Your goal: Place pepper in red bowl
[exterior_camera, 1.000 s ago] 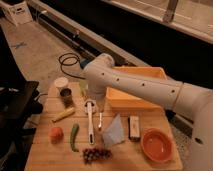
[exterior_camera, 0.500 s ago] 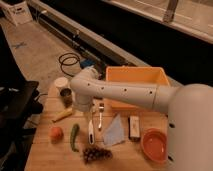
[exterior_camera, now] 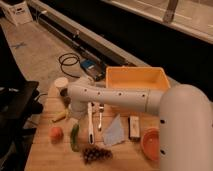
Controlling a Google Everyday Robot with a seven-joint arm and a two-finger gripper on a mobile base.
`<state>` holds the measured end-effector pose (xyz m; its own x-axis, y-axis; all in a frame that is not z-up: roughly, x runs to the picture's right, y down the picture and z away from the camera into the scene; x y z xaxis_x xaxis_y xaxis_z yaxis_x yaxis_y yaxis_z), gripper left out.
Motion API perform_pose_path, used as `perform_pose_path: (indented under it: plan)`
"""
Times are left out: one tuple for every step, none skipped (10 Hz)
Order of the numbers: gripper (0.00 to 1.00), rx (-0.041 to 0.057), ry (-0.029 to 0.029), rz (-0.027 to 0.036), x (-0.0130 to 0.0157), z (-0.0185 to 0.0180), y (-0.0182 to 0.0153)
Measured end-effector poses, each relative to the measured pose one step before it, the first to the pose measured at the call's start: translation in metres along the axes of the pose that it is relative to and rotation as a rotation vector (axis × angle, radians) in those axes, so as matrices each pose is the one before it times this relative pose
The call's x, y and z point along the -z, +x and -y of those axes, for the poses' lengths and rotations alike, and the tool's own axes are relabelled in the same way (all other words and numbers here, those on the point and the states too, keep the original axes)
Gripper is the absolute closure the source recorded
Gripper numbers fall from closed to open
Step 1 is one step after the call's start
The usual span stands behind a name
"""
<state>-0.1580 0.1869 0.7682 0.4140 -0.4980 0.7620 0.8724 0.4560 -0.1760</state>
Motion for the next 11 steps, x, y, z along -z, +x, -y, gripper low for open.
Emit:
perform_pose_path:
  plan:
    - [0.35,0.00165,-0.00134,0.00007,-0.00021,0.00070,-0.00035]
    - [0.35,-0.00138,-0.01089,-0.00243,-0.00052,0.00094,0.00066]
    - [0.35,-0.00877,-0.02411,0.00073,-0.00642,0.00055,0.00059]
    - [0.35,-0.01137,-0.01429,0.00021,-0.00662,-0.00123,0.00043]
    - [0.35,-0.01105,-0.00741,0.00073,-0.00394,-0.00194,0.00120]
    - [0.35,-0.01540,-0.00706,0.00454,-0.00551,-0.00311,0.00169]
    - [0.35,-0.01206,-0.00415,0.01417,-0.00962,-0.00190,0.00083]
    - [0.35,-0.00631,-0.00094,0.01116,-0.00581,-0.00058,0.00034]
    - [0.35,-0.00893,-0.00132,0.01796,-0.00784,-0.00049,-0.00006]
    - [0.35,-0.00709,-0.00200,0.01547,-0.00676,-0.00034,0.00018]
    - [0.41,-0.00379,-0.00358,0.01179,-0.00716,0.00050,-0.00053]
